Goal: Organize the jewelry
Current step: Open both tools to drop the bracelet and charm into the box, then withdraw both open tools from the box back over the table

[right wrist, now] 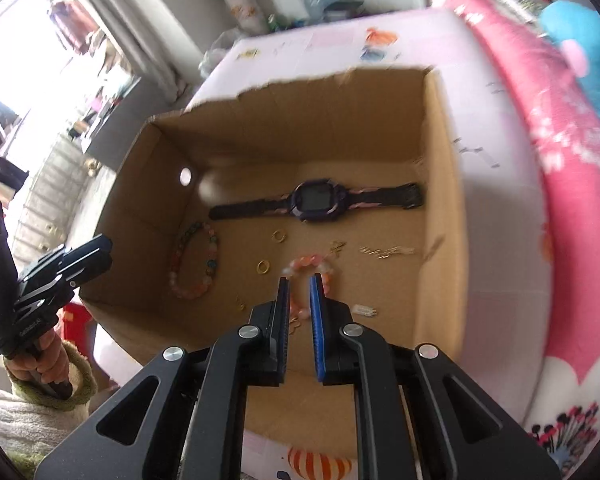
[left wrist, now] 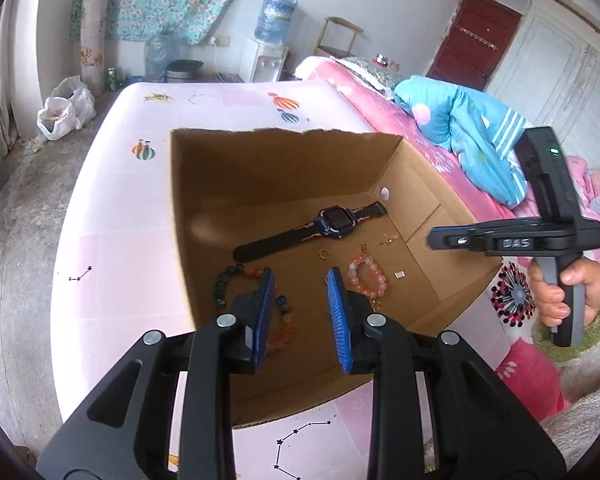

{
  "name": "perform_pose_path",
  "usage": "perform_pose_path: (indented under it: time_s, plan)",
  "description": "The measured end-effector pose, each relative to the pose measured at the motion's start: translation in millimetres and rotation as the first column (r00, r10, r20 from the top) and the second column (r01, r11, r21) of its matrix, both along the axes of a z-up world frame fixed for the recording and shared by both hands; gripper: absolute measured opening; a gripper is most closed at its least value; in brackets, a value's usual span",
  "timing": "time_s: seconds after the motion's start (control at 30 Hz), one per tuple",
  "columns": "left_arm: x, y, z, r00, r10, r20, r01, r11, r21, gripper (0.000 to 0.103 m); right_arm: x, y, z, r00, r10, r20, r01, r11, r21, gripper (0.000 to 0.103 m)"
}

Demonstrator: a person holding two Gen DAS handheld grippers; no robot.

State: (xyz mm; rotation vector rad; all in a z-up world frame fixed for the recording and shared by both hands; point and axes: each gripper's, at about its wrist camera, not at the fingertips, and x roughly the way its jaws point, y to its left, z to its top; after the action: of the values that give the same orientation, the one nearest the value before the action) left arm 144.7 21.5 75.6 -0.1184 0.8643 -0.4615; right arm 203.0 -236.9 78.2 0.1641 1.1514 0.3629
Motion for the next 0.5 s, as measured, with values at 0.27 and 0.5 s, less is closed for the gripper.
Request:
perform_pose_path:
  time_s: [0.27,0.5]
  plan:
    - [-7.7,21.9,3.9,0.996,0.085,0.027,-0.085,0.996,0.008,0.048,-31.9,-43.4,31.7,0.971,-0.205,0.127,0.202,0.979,0.036,0.013]
    - [-18.5,29.2,13.3,0.989,0.135,0.054,-0.134,0.991,-0.013,0.067,-51.5,-86.6,12.7,0.911,-0.397,0.112,0.381,0.914,0.138,0.043]
